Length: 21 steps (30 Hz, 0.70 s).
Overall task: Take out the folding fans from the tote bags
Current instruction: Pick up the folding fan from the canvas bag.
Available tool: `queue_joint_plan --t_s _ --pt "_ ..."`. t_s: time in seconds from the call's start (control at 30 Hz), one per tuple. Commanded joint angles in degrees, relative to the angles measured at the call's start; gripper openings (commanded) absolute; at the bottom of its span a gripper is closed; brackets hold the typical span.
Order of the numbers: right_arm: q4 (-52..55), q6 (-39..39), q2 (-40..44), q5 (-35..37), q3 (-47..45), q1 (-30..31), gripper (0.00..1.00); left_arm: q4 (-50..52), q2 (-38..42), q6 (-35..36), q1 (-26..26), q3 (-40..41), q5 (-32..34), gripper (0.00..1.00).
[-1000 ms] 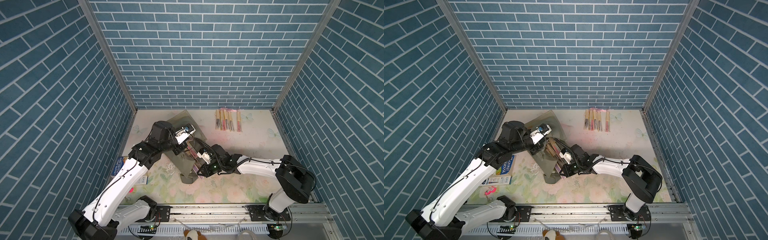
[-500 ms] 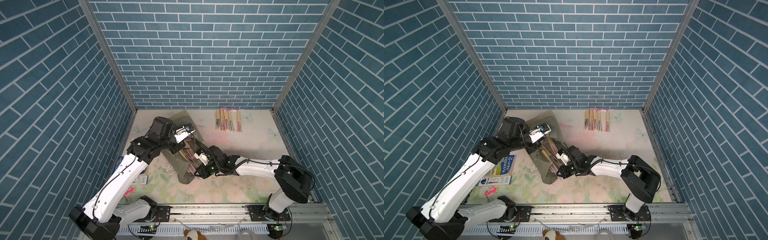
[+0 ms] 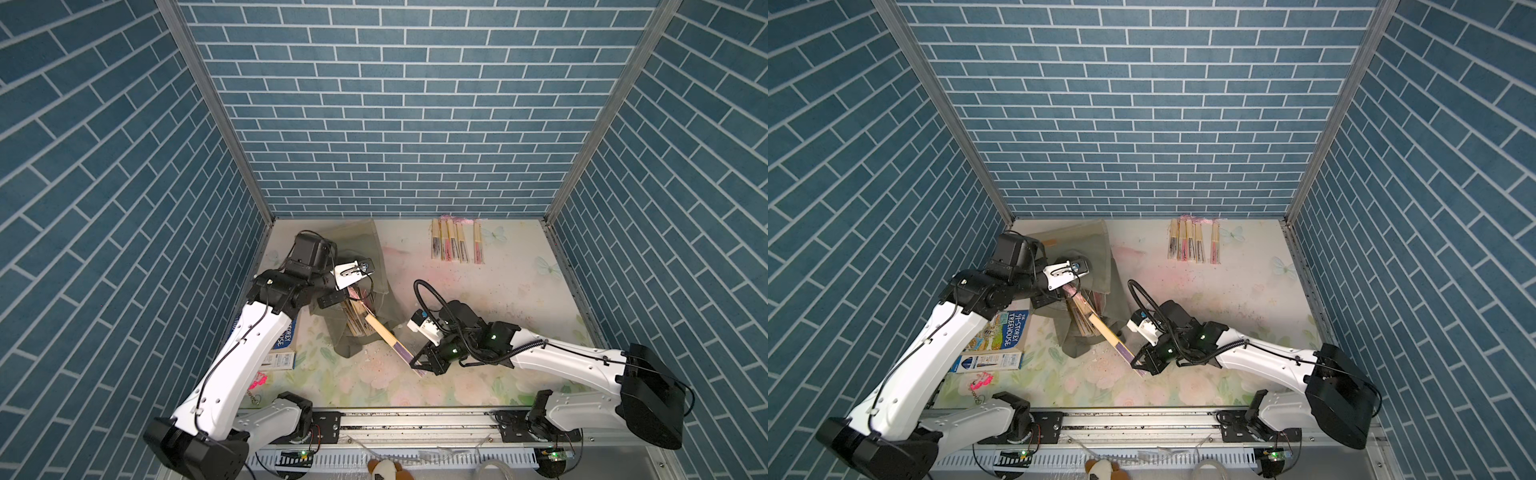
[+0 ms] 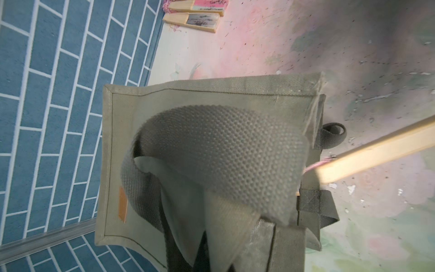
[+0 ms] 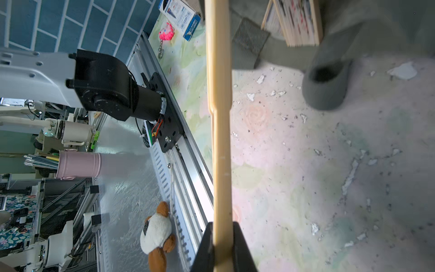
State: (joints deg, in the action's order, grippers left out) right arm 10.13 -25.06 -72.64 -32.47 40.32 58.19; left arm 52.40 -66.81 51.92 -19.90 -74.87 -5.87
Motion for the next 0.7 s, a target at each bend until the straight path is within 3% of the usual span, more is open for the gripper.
queue_joint_plan --t_s 0.0,0.13,0.27,0.67 --pt "2.9 3.5 3.5 -1.1 -2.4 0.3 0.01 -2.2 -2.6 4.1 2.1 -2.3 -1.8 0.00" --pt "-1.8 3.8 1.3 0.3 -1.7 0.2 0.01 -6.2 -1.5 3.4 2.2 0.7 -7.9 0.00" --pt "-6.3 2.2 -7.6 1.5 3.4 0.1 0.01 -10.5 1.2 2.2 2.2 4.9 -10.8 0.00" --pt "-11.0 -7.6 -23.5 7.9 20.8 -3.0 0.01 -11.6 2.8 -4.4 2.1 4.9 -17.2 0.00"
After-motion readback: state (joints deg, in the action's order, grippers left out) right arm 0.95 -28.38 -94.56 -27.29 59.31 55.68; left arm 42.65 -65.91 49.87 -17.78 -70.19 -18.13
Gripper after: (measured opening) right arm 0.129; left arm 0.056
